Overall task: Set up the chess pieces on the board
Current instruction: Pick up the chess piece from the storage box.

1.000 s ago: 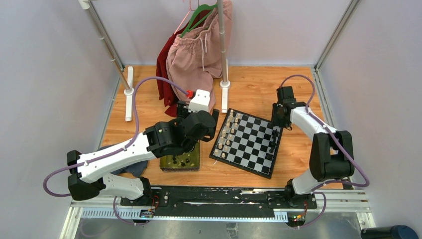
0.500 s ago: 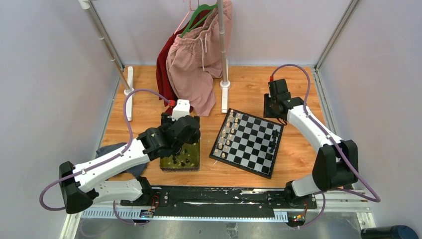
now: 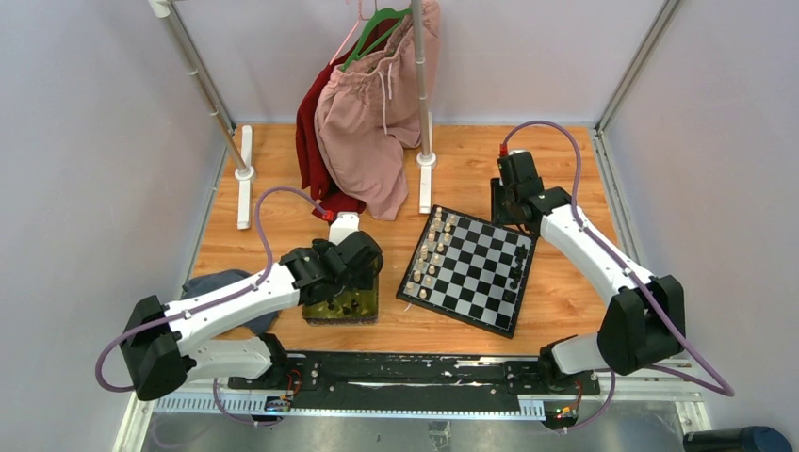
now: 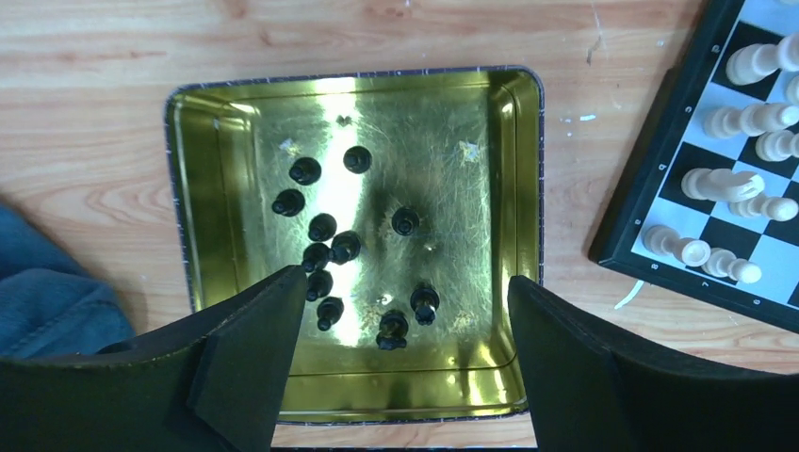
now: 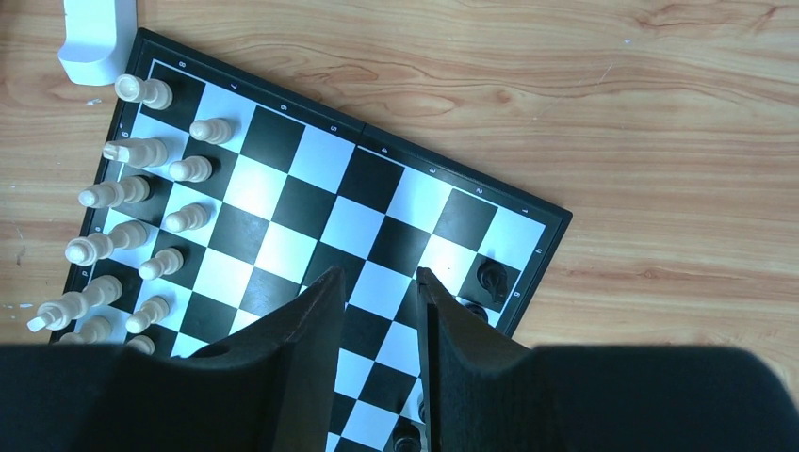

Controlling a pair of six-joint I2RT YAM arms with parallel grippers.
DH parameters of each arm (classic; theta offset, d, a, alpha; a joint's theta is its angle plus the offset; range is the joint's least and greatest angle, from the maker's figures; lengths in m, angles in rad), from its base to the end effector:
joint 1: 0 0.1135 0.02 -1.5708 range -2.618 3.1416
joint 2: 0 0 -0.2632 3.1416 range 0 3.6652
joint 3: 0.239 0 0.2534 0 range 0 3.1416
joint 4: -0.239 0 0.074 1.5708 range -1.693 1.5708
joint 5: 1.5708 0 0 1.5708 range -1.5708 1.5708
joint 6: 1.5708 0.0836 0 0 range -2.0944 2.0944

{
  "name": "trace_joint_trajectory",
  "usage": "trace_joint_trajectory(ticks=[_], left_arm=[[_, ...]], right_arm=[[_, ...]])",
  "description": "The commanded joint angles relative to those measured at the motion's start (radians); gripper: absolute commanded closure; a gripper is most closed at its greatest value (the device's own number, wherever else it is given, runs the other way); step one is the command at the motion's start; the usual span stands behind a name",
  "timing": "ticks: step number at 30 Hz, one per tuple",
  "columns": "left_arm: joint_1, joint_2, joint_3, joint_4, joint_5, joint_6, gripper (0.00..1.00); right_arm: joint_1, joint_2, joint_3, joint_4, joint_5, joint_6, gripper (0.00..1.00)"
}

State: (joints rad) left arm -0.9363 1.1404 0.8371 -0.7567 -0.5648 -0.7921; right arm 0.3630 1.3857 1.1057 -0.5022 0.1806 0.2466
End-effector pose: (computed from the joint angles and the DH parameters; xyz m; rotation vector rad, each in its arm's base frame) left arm 0.1746 -0.1617 0.2103 -0.0084 2.3994 -0.0244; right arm 0.3190 0.1051 0.2517 -0.0480 2.3382 0.0900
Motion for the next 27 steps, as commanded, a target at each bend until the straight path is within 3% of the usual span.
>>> trace_joint_trajectory(ticks=[1, 12, 27], left_arm=[[0.036, 0.024, -0.039, 0.074, 0.106, -0.047, 0.19], [0.119, 0.113, -0.075, 0.2, 0.249, -0.04, 0.49], [0.153, 0.198, -0.083, 0.234, 0.251, -0.025, 0.52]], right_arm=[[0.022, -0.033, -0.019, -0.032, 0.031, 0.017, 0.62], [0.023, -0.039, -0.031, -0.03, 0.041, -0.002, 0.62], [0.022, -0.026, -0.042, -0.019, 0.049, -0.029, 0.62]])
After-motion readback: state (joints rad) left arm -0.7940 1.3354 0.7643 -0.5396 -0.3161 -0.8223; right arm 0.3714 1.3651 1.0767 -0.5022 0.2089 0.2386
